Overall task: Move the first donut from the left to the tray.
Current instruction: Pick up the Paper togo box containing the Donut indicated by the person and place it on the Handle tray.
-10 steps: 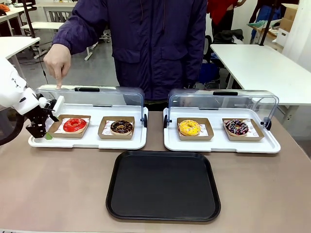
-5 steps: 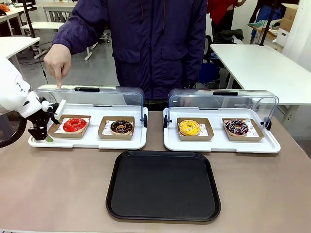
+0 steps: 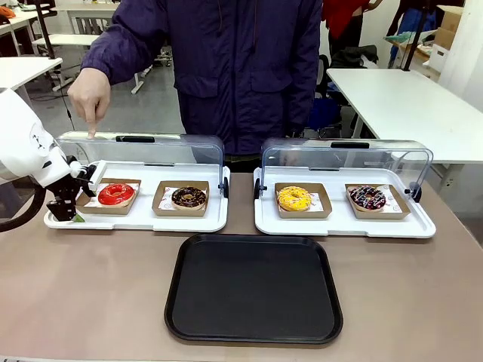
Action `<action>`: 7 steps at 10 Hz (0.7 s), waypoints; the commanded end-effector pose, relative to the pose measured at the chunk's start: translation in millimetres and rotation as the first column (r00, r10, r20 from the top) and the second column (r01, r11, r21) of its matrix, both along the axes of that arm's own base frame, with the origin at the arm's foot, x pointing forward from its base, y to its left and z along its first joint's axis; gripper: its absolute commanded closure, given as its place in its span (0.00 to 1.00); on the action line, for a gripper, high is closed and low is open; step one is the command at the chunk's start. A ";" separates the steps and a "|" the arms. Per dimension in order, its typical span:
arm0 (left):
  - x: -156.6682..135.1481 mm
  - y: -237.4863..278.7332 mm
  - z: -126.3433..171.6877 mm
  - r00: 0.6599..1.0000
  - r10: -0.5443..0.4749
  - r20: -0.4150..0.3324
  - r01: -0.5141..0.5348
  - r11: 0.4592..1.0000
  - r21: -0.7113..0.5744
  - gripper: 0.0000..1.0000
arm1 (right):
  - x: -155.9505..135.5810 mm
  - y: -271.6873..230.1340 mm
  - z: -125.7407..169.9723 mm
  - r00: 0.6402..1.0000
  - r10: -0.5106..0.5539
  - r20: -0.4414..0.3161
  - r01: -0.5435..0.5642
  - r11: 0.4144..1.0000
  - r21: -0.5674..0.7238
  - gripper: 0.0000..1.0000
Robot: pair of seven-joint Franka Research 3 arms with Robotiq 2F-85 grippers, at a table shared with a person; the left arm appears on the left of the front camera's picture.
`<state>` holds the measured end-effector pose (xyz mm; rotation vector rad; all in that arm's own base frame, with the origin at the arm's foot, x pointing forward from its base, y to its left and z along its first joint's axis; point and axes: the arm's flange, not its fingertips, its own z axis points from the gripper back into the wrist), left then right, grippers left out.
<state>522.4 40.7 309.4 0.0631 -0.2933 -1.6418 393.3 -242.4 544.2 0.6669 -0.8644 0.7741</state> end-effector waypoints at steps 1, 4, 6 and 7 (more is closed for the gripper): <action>3.5 -1.5 1.5 1.000 0.009 -0.005 -0.009 1.000 0.030 0.58 | 1.0 -0.1 1.5 1.000 0.009 0.028 -0.010 1.000 0.010 0.00; 2.0 -1.9 6.9 1.000 0.007 -0.011 -0.007 0.999 0.035 1.00 | 1.0 -0.1 1.5 1.000 0.009 0.028 -0.010 1.000 0.010 0.00; 1.5 -2.5 9.7 1.000 0.004 -0.014 -0.004 0.999 0.039 0.94 | 1.0 -0.1 1.5 1.000 0.009 0.028 -0.010 1.000 0.010 0.00; 0.8 -2.5 10.2 1.000 0.001 -0.022 -0.001 0.999 0.035 1.00 | 1.0 -0.1 1.5 1.000 0.009 0.028 -0.010 1.000 0.010 0.00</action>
